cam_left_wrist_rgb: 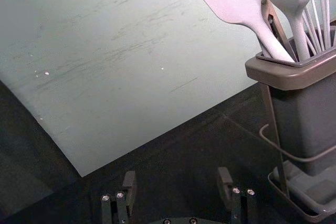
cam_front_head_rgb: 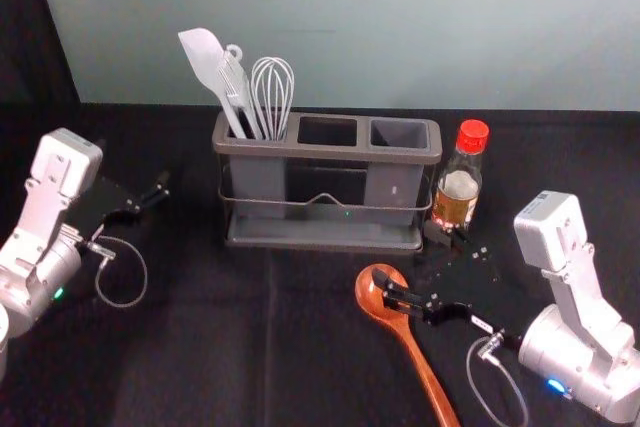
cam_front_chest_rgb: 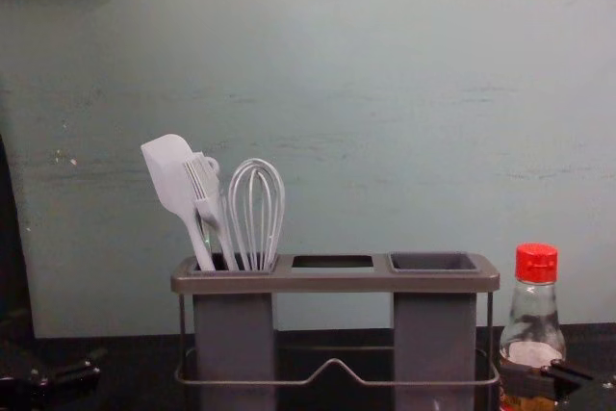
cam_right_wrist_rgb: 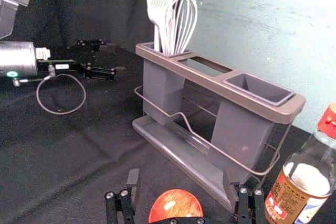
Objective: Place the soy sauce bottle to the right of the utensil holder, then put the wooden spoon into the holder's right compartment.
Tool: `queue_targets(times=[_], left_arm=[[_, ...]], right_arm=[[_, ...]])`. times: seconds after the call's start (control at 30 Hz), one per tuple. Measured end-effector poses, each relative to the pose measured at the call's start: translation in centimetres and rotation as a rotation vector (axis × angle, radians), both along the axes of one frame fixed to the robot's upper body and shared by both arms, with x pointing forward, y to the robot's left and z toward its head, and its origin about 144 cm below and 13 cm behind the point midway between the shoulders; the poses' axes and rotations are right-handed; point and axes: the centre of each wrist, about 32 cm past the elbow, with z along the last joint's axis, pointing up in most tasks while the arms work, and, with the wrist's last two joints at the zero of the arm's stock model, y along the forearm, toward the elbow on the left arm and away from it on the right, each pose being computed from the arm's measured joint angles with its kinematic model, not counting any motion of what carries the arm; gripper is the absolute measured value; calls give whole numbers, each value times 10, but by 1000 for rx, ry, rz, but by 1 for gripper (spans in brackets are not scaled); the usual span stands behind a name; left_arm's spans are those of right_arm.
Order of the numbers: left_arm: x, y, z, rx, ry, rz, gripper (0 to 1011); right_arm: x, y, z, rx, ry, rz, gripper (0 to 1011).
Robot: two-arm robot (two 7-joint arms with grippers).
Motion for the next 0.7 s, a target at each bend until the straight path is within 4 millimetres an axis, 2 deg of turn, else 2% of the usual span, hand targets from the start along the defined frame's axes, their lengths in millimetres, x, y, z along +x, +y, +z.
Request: queue_targets(times=[0.33,0.7], left_arm=[[0,0,0,0,0,0,1005],[0,0,0,0,0,0,1005]], right_arm=[[0,4,2,-16,15,-14,1004],[-22,29,28,-90,162,-191,1004]])
